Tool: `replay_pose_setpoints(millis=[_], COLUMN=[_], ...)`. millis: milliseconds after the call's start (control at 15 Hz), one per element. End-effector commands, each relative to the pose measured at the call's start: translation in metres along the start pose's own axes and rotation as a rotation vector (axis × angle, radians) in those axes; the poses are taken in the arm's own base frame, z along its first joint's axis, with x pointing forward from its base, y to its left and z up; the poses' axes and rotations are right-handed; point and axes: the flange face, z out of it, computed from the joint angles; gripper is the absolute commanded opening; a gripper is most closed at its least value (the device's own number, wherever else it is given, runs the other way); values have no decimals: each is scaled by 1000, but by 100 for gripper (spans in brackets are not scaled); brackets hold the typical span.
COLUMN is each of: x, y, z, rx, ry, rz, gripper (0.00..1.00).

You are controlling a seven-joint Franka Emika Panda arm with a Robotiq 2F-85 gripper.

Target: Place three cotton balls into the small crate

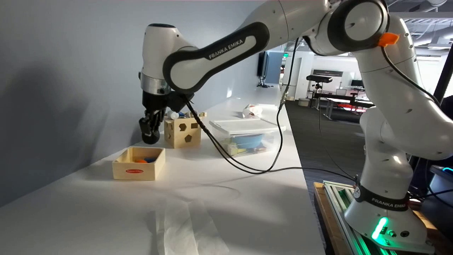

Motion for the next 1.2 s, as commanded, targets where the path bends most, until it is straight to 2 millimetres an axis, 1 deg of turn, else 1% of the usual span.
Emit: replay_pose_setpoints(millis=[0,333,533,600,667,800,867,933,1133], x=[-2,3,2,1,0,-1,-1,-1,-7], y=[2,-5,-10,-11,-11,-12,-12,-15,-24], z=[20,39,51,54,56,54,48,35,-12], rx=[1,16,25,19,14,3,-7,-22,-26], ry=[9,18,-8,-14,-16,-14,-9,0,13], rz=[3,-15,-9,-7,-7,-6,-2,8,35], gripper=[15,15,15,33,38,64,71,81,99])
